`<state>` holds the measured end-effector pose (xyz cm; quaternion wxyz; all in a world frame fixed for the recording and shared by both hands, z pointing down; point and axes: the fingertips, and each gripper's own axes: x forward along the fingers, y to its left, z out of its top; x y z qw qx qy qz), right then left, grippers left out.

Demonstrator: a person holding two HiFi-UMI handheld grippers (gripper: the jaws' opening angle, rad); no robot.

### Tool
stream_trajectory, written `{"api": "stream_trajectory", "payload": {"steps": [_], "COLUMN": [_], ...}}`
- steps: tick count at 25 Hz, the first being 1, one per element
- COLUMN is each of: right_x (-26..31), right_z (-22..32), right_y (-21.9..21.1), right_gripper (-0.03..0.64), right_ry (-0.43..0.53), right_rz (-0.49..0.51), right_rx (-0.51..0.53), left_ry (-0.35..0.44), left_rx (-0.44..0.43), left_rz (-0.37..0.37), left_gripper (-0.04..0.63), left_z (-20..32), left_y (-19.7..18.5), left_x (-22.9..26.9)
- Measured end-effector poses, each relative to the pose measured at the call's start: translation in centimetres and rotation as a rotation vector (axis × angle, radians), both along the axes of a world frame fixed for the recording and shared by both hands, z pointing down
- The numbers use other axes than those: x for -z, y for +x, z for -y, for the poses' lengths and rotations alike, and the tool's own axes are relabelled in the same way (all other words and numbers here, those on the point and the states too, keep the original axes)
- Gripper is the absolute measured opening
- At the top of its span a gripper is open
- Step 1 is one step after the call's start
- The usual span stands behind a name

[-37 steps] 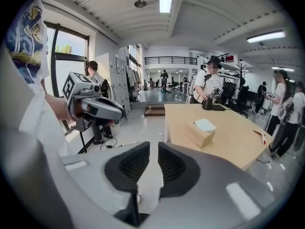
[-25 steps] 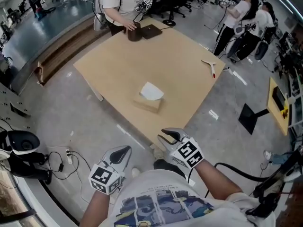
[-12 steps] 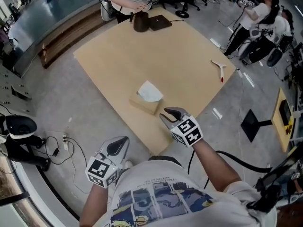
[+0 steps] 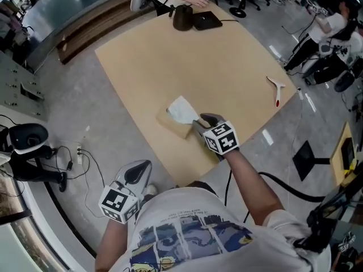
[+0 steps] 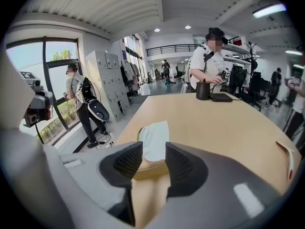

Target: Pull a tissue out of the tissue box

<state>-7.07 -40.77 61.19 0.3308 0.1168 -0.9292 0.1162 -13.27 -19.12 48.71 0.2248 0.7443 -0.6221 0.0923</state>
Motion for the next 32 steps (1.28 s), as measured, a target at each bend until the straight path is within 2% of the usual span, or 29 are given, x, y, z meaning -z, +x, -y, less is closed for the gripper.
{"api": "stream_trajectory", "payload": {"steps": [5, 10, 14, 19, 27, 32], "right_x": [-3.2, -4.8, -5.3, -5.3, -4.7, -3.6], "right_z": [1.8, 2.2, 1.9, 1.4, 1.3, 0.8], "right_y": [-0.7, -1.6, -1.9, -1.9, -1.9, -1.8], "right_gripper": [0.144, 0.144, 0.144, 0.122, 0.006, 0.005], "right_ry": [-0.073, -0.208, -0.243, -0.237, -0.186, -0.112], "right_rz": [-0.029, 0.006, 0.016, 0.009, 0.004, 0.001], "right_rx": [-0.013, -0.046, -0.039, -0.019, -0.046, -0.038], "left_ry": [-0.020, -0.045, -0.052, -0.051, -0.053, -0.047], "left_rx": [0.013, 0.015, 0.015, 0.012, -0.005, -0.022], "left_rz": [0.003, -0.006, -0.006, -0.005, -0.003, -0.005], "left_gripper": [0.003, 0.003, 0.003, 0.003, 0.003, 0.003], "left_z": [1.2, 1.9, 2.3, 2.7, 2.0, 1.2], "left_y": [0.4, 0.6, 0.7, 0.7, 0.3, 0.1], "left_x": [-0.4, -1.0, -1.2, -1.0, -1.0, -0.9]}}
